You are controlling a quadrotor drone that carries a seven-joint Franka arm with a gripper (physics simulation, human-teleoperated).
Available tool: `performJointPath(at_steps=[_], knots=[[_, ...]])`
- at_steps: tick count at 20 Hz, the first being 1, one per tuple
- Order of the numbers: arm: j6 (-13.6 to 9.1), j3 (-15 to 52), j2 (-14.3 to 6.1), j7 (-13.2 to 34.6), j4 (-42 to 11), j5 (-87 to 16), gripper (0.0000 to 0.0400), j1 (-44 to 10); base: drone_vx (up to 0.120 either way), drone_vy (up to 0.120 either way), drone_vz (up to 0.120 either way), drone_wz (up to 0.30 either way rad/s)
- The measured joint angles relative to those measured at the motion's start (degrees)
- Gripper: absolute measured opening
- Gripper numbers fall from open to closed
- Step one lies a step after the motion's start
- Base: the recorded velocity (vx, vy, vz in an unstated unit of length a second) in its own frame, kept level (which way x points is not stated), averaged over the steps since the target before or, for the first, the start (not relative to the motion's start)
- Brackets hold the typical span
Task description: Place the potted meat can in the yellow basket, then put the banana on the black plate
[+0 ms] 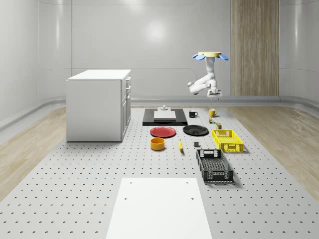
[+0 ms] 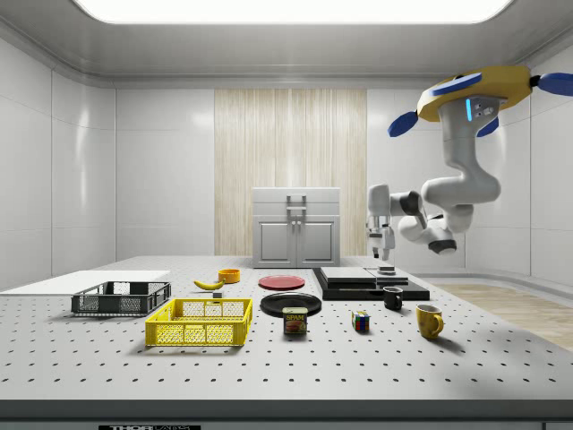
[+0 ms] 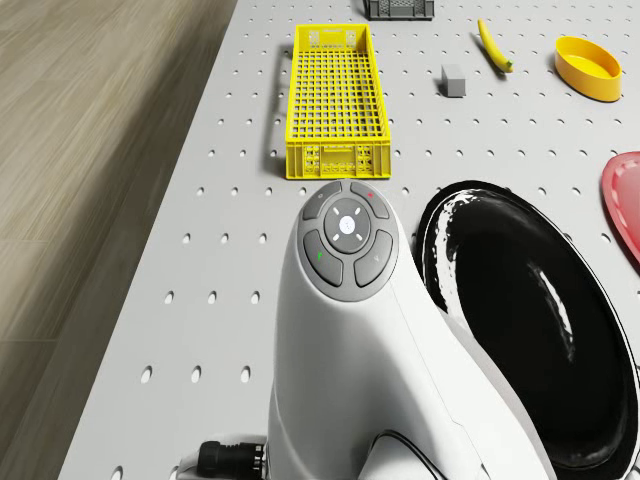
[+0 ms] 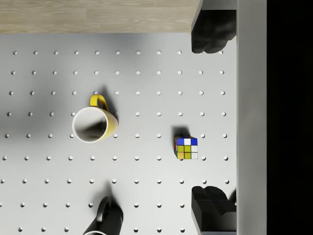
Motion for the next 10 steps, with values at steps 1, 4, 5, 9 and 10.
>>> performJointPath(at_steps=[1,4,5,9,10], knots=[[0.0,0.3,-0.4,0.4,0.0,-0.1,0.04,-0.6,0.12,0.0,-0.12,0.0],[0.2,1.0,-1.5,1.3,-0.1,0.0,0.04,-1.8,0.12,0.0,-0.12,0.0],[0.3,1.2,-1.9,1.6,-0.1,0.0,0.04,-2.2,0.12,0.0,-0.12,0.0],[1.1,1.9,-3.2,2.4,0.0,0.5,0.04,-3.2,0.12,0.0,-0.12,0.0],[1.3,2.0,-3.5,2.5,0.0,0.6,0.04,-3.4,0.12,0.0,-0.12,0.0]])
